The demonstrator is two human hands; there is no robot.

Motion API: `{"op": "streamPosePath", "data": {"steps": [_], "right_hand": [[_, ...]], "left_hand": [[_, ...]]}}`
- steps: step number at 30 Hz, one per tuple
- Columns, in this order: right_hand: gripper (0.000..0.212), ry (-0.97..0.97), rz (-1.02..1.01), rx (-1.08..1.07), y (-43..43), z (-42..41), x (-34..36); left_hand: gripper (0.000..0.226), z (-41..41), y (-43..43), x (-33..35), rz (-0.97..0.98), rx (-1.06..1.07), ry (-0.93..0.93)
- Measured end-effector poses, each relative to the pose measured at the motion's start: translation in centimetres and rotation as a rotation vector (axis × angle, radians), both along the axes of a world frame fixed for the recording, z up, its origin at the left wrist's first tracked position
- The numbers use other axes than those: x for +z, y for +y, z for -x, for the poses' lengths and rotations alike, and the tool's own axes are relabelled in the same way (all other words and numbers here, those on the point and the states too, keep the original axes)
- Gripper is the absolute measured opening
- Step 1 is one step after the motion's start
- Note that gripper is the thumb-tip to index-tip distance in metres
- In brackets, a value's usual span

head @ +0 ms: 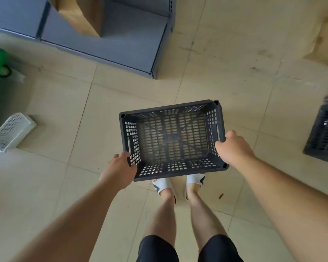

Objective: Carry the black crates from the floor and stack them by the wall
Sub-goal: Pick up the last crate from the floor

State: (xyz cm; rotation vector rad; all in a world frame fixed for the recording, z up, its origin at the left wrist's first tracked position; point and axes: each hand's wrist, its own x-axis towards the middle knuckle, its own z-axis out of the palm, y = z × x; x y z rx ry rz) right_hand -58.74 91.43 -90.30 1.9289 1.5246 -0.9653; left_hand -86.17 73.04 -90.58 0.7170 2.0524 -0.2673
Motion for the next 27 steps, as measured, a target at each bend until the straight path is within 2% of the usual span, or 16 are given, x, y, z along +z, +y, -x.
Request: {"op": "streamPosePath", "data": {"steps": [9, 15, 21, 24, 27], "right_hand": [[0.057, -0.082, -0.068, -0.044, 0.1, -1.8, -15.6], [0.055, -0.199, -0.188, -0.044, 1.6, -3.1, -22.4], [0.032, -0.147, -0.221, -0.140, 2.3, -4.1, -26.5], [0.021, -0.076, -0.238, -0.210, 2.3, -4.7, -28.0], [0.017, -0.061, -0.215, -0.214, 2.4, -4.7, -28.0]], "left_hand": [[0.051, 2.2, -1.2, -14.9, 0.037, 0.113, 0.062], [0.048, 3.3, -0.9, -21.3, 0.096, 0.379, 0.212], [0.033, 4.3, -0.4, -26.9, -0.024, 0.807, 0.097], [0.025, 5.0, -0.6, -28.0, -0.114, 0.940, 0.029], [0.012, 5.4, -0.9, -28.0, -0.112, 0.989, 0.021]]}}
